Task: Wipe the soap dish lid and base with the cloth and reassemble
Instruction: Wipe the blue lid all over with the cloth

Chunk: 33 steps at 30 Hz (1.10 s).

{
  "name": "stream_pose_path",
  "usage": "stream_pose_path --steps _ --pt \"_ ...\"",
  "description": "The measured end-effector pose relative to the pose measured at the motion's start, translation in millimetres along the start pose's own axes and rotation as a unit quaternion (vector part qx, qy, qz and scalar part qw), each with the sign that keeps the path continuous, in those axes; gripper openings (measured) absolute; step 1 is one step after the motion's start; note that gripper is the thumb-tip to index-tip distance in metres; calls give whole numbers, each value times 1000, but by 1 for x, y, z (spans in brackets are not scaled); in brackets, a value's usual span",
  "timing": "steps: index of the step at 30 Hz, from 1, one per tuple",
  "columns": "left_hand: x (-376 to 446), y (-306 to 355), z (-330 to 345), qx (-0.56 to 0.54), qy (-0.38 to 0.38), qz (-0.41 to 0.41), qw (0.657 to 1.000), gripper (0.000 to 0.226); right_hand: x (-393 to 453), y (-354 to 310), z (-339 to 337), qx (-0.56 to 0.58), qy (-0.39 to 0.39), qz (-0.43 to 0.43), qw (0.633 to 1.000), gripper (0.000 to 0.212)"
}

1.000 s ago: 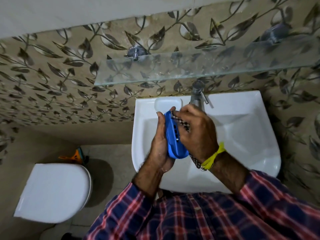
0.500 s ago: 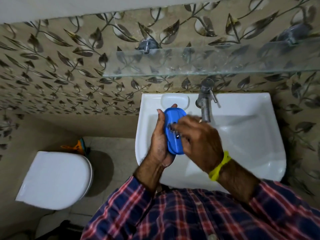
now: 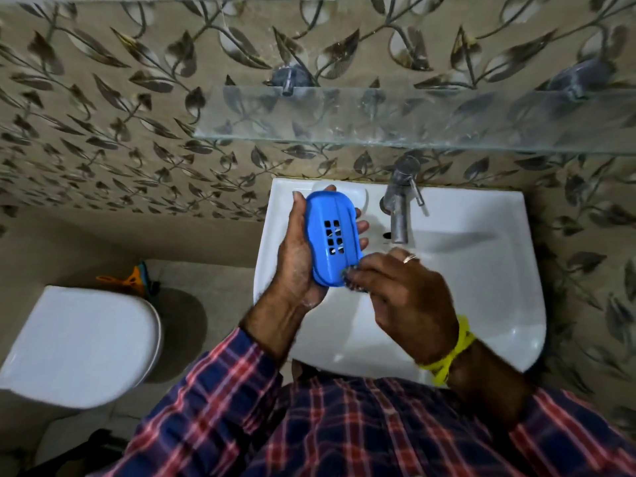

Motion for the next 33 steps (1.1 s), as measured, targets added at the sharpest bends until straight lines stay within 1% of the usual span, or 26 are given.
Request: stream_pose_path --steps 2,3,4,5,7,8,11,12,15,16,18,19,22,24,26,29,30,31,33 --pt "-4 -7 3 21 15 -6 1000 63 11 16 -2 -5 36 87 996 24" --pt "-6 -10 7 23 20 -11 999 62 19 18 -3 2 65 110 992 24" --pt "-6 -11 11 20 19 -17 999 59 25 13 -2 13 82 103 991 24" --pt "-7 -9 13 16 15 -19 1000 58 27 4 2 22 79 77 994 26" --pt "-8 -6 10 19 17 -10 1000 56 19 -10 6 19 47 25 998 28" --pt "-9 -8 7 35 25 -7 999 57 17 -10 4 15 43 31 998 27" --pt "-14 -22 3 82 48 -6 995 60 33 9 3 26 92 140 986 12" --pt "-16 -23 2 85 49 -1 995 59 40 8 4 32 99 137 985 11" --pt "-20 -13 0 109 36 24 993 58 40 -7 8 31 68 61 995 18" --pt "-22 -11 -1 127 37 26 991 60 42 -5 5 23 66 63 996 19" --pt "-24 -12 -3 148 42 23 988 63 51 6 1 17 86 95 992 17" --pt "-25 -11 -3 150 44 21 987 64 55 7 1 19 89 90 992 16" --pt "-22 1 -4 124 39 20 991 58 41 -15 8 34 38 -4 999 24" --pt "-21 7 -8 111 45 23 993 54 14 -27 9 19 8 -41 999 27" --pt "-21 7 -12 117 57 27 991 53 0 -26 9 3 20 -39 999 26" --pt "-23 4 -9 97 50 8 994 54 2 -23 9 -16 57 -46 997 27" --pt "-23 5 -8 95 44 13 994 55 6 -22 8 -14 66 -31 997 27" --pt "-22 7 -7 98 42 23 994 55 11 -17 6 -3 78 10 997 27" --pt "-24 7 -5 116 42 46 991 55 26 0 2 40 114 123 985 19"
Point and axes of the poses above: each hand's wrist, its own x-axis towards the middle knuckle, its own z-axis out of the palm, y = z × x, the point moved 5 cm from there along x, towards the middle knuckle, and after that the axes turned 6 degrees about y, right-handed, at the moved point
